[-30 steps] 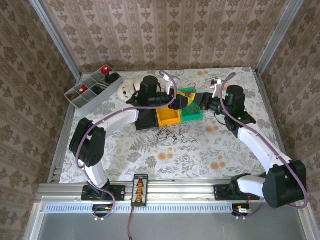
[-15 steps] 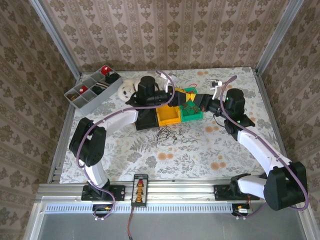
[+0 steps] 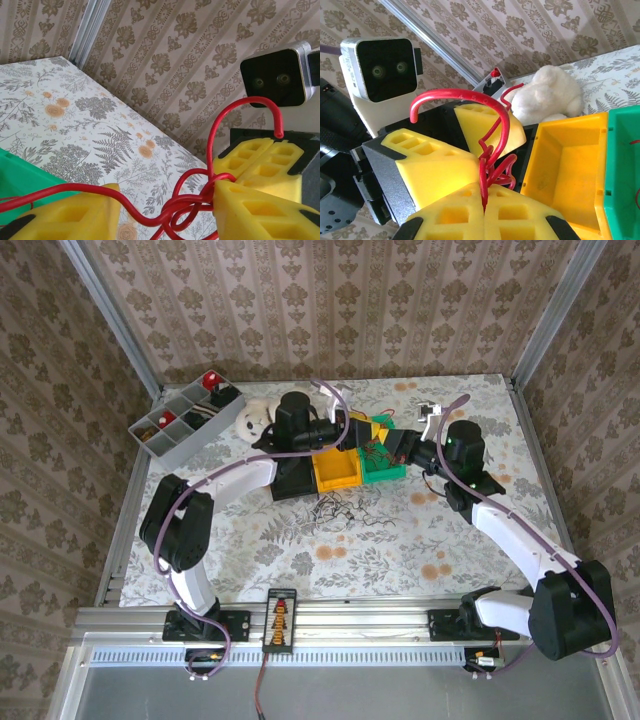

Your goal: Untangle the cables

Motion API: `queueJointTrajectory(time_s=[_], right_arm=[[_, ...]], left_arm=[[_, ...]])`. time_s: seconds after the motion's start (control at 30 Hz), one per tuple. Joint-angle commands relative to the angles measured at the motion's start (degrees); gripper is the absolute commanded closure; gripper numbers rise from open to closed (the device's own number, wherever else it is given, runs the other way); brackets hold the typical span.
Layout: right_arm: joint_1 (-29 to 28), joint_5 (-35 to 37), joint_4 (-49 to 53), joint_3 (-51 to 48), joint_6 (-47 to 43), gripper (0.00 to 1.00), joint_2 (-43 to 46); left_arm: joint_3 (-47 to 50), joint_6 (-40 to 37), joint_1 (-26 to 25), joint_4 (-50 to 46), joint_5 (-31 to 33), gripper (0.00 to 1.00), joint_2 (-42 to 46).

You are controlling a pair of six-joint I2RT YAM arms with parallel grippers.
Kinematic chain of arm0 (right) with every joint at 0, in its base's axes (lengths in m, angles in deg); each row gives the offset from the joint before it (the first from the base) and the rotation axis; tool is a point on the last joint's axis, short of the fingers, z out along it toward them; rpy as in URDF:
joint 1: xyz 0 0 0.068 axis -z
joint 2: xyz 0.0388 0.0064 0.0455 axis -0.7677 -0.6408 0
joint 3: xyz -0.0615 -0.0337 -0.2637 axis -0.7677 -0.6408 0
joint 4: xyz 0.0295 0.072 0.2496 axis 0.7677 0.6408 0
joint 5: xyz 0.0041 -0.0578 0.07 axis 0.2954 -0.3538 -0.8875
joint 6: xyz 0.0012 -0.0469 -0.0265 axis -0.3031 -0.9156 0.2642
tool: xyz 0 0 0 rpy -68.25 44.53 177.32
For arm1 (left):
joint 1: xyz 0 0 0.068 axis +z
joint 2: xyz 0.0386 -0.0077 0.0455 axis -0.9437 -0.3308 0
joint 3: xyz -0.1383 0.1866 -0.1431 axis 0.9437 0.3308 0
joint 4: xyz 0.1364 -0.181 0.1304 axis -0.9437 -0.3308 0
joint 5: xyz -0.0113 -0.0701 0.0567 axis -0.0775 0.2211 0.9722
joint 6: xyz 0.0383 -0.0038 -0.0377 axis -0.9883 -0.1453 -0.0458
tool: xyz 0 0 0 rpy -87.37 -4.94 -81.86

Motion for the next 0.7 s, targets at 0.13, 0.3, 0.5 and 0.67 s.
queueJointTrajectory(time_s=[0.13,0.3,0.5,0.67], right_arm=[[-1.4,0.7,-4.1,0.9,0.6,1.0,-0.4],[-0.7,4.7,-5.7,0.9,1.6,1.0,-0.6],[2.7,6.8,-12.2,-2.3,8.9,1.0,-1.1],[5.4,5.2,-14.6,-4.5,11.8,1.0,-1.0]], left_arm=[[-1.1,-3.6,-1.2,-4.0,2.9,0.77,0.6],[0.5,-6.6,-1.3,-5.9,2.9,1.0,2.6],[3.3,-14.2,-1.9,-11.8,11.0,1.0,8.0],[7.4,-14.7,-0.5,-9.5,13.4,1.0,12.3]])
